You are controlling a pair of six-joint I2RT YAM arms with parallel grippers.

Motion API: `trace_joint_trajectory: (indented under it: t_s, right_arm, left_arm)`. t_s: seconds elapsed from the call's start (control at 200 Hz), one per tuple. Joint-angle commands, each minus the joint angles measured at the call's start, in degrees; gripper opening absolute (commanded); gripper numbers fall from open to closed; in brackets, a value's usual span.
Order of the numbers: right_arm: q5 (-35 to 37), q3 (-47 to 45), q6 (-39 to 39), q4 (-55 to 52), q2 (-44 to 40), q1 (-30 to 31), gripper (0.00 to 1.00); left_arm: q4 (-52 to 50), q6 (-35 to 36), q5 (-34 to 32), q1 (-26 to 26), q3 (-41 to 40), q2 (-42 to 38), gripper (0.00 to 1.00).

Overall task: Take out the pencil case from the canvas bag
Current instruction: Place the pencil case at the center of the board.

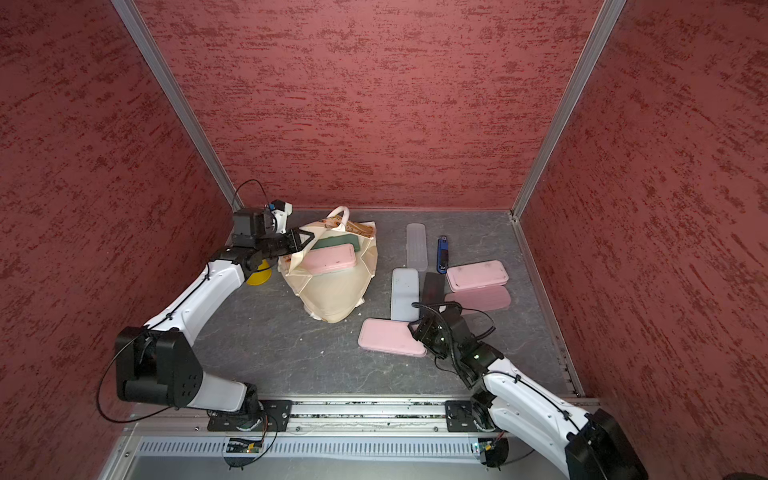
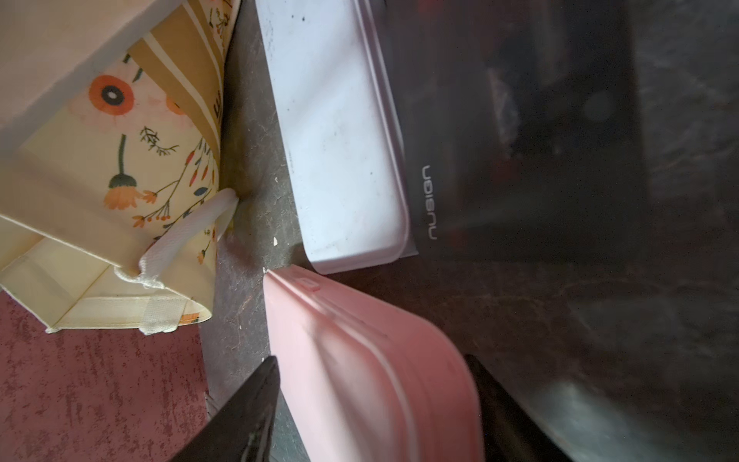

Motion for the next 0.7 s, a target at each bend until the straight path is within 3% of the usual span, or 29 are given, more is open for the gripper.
trace_joint_trajectory:
  t_s: [0.0,0.296,0.696]
  right_arm:
    - [2.1,1.5,1.0,-0.3,1.0,-0.6,0.74]
    - [5.9,4.5,1.0,-5.1,1.3,-0.8,0.81]
    - [10.0,9.2,-2.5,-9.8,-1.3,-0.9,0.81]
  left_arm:
    - [-1.1,1.1,0.3,-0.4,0.6,0.6,0.00]
    - [-1.1,1.1,0.3,-0.4,0.6,0.6,0.00]
    - [-1.0,1.1,0.2,-0.4,0.6,0.5,0.00]
